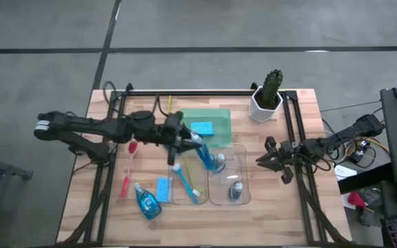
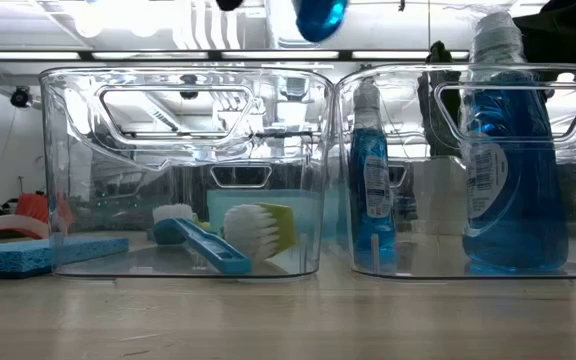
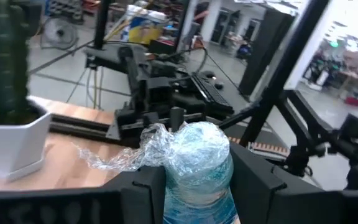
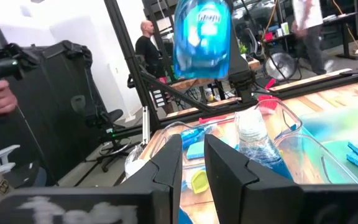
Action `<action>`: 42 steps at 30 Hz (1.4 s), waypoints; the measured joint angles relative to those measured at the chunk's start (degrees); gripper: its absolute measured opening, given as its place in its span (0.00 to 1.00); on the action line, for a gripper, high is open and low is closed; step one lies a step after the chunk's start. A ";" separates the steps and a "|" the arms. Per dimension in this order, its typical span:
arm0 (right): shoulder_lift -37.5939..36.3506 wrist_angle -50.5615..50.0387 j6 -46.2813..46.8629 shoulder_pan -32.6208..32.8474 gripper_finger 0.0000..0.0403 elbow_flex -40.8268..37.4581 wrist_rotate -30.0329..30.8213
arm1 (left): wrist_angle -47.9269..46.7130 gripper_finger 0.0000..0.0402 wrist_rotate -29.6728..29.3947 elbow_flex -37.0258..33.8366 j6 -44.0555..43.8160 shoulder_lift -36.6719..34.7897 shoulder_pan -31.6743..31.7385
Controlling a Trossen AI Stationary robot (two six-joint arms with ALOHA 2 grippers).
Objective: Pick & Place Kitchen Sink Supplies
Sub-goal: Put the blue dishwashing liquid bottle into the right transparent bin
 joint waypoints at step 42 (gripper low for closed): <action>-0.01 0.00 -0.03 -0.01 0.19 0.00 0.00 | -2.14 0.33 -4.98 24.19 20.73 33.50 -0.12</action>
